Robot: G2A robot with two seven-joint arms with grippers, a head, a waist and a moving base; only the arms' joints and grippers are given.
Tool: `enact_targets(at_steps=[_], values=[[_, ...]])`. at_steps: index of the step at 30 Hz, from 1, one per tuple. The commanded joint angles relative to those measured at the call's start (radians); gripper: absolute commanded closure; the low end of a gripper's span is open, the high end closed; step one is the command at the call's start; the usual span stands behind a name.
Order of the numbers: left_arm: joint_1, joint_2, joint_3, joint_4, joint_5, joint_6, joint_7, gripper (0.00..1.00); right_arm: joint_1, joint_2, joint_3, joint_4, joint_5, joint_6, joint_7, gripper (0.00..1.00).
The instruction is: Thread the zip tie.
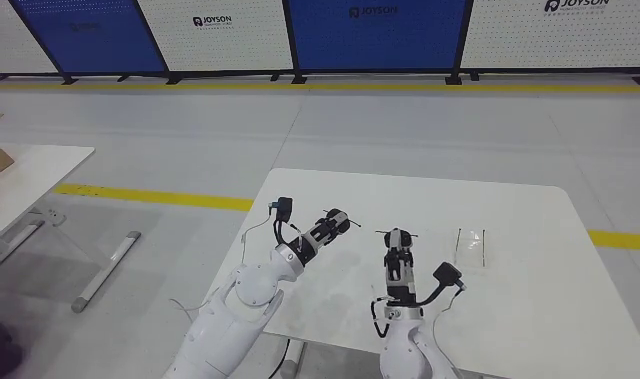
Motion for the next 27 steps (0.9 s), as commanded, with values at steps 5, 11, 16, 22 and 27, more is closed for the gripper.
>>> enact_targets(at_steps=[5, 11, 16, 22, 27], values=[[0.000, 0.000, 0.000, 0.000, 0.000, 0.000, 0.000, 1.00, 0.016, -0.019, -0.039, -0.001, -0.038, 0.116, -0.045, 1.00], [0.000, 0.000, 0.000, 0.000, 0.000, 0.000, 0.000, 1.00, 0.049, -0.042, -0.063, 0.043, -0.022, 0.192, -0.067, 1.00], [0.000, 0.000, 0.000, 0.000, 0.000, 0.000, 0.000, 1.00, 0.050, -0.043, -0.064, 0.045, -0.020, 0.193, -0.065, 1.00], [0.000, 0.000, 0.000, 0.000, 0.000, 0.000, 0.000, 1.00, 0.049, -0.043, -0.064, 0.044, -0.020, 0.193, -0.061, 1.00], [0.000, 0.000, 0.000, 0.000, 0.000, 0.000, 0.000, 1.00, 0.034, -0.042, -0.060, 0.025, -0.033, 0.188, -0.025, 1.00]])
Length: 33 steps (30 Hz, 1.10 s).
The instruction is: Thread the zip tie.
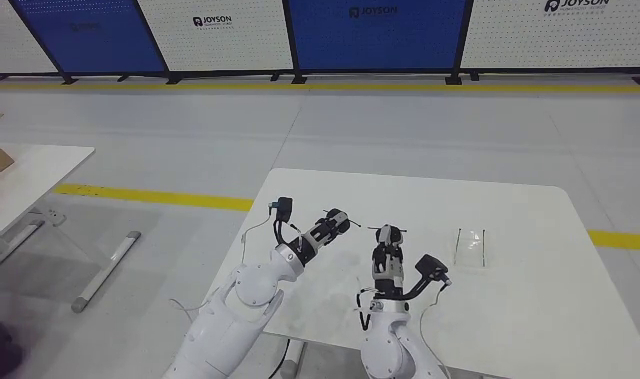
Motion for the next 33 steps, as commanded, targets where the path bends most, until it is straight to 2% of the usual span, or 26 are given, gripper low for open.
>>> enact_targets(at_steps=[1, 13, 26, 33], values=[[0.000, 0.000, 0.000, 0.000, 0.000, 0.000, 0.000, 1.00, -0.003, -0.001, 0.000, -0.001, -0.002, -0.004, 0.010, 1.00], [0.000, 0.000, 0.000, 0.000, 0.000, 0.000, 0.000, 1.00, -0.007, -0.010, 0.008, -0.011, -0.017, -0.013, 0.014, 1.00], [0.000, 0.000, 0.000, 0.000, 0.000, 0.000, 0.000, 1.00, 0.026, -0.031, -0.003, 0.048, -0.023, 0.021, 0.006, 1.00], [0.000, 0.000, 0.000, 0.000, 0.000, 0.000, 0.000, 1.00, 0.018, -0.037, 0.004, 0.048, -0.014, -0.003, -0.008, 1.00]])
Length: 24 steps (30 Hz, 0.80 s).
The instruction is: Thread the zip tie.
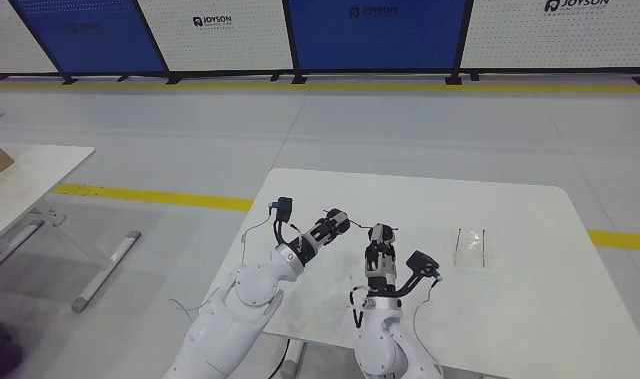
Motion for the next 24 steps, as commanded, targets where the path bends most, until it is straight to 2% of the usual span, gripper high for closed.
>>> enact_targets(at_steps=[1, 11, 24], values=[[0.000, 0.000, 0.000, 0.000, 0.000, 0.000, 0.000, 1.00, -0.007, 0.000, 0.004, -0.007, -0.003, -0.009, -0.010, 1.00], [0.000, 0.000, 0.000, 0.000, 0.000, 0.000, 0.000, 1.00, -0.017, -0.003, 0.017, -0.020, -0.023, -0.011, 0.005, 1.00], [0.000, 0.000, 0.000, 0.000, 0.000, 0.000, 0.000, 1.00, -0.003, -0.015, 0.019, 0.008, -0.024, -0.002, 0.016, 1.00]])
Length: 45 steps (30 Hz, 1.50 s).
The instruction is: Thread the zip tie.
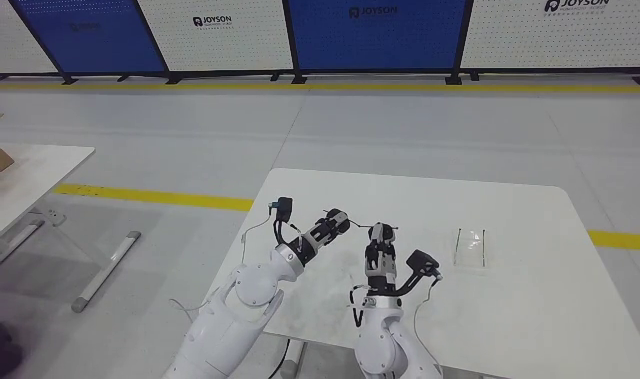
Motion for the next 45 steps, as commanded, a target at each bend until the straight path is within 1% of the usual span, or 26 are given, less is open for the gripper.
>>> enact_targets(at_steps=[1, 13, 23, 27, 29, 32, 35, 41, 45], values=[[0.000, 0.000, 0.000, 0.000, 0.000, 0.000, 0.000, 1.00, -0.002, -0.001, 0.001, 0.001, -0.002, -0.001, -0.001, 1.00], [0.000, 0.000, 0.000, 0.000, 0.000, 0.000, 0.000, 1.00, 0.007, -0.013, -0.003, 0.015, 0.002, -0.007, 0.009, 1.00], [0.000, 0.000, 0.000, 0.000, 0.000, 0.000, 0.000, 1.00, 0.031, -0.031, -0.004, 0.059, 0.097, -0.049, 0.037, 1.00], [0.000, 0.000, 0.000, 0.000, 0.000, 0.000, 0.000, 1.00, 0.034, -0.037, -0.002, 0.073, 0.138, -0.077, 0.057, 1.00], [0.000, 0.000, 0.000, 0.000, 0.000, 0.000, 0.000, 1.00, 0.033, -0.039, 0.003, 0.074, 0.180, -0.112, 0.089, 1.00], [0.000, 0.000, 0.000, 0.000, 0.000, 0.000, 0.000, 1.00, 0.027, -0.039, 0.012, 0.063, 0.213, -0.154, 0.116, 1.00], [0.000, 0.000, 0.000, 0.000, 0.000, 0.000, 0.000, 1.00, 0.015, -0.037, 0.024, 0.046, 0.241, -0.184, 0.133, 1.00], [0.000, 0.000, 0.000, 0.000, 0.000, 0.000, 0.000, 1.00, -0.003, -0.035, 0.041, 0.025, 0.290, -0.210, 0.135, 1.00], [0.000, 0.000, 0.000, 0.000, 0.000, 0.000, 0.000, 1.00, 0.002, -0.037, 0.045, 0.037, 0.306, -0.201, 0.126, 1.00]])
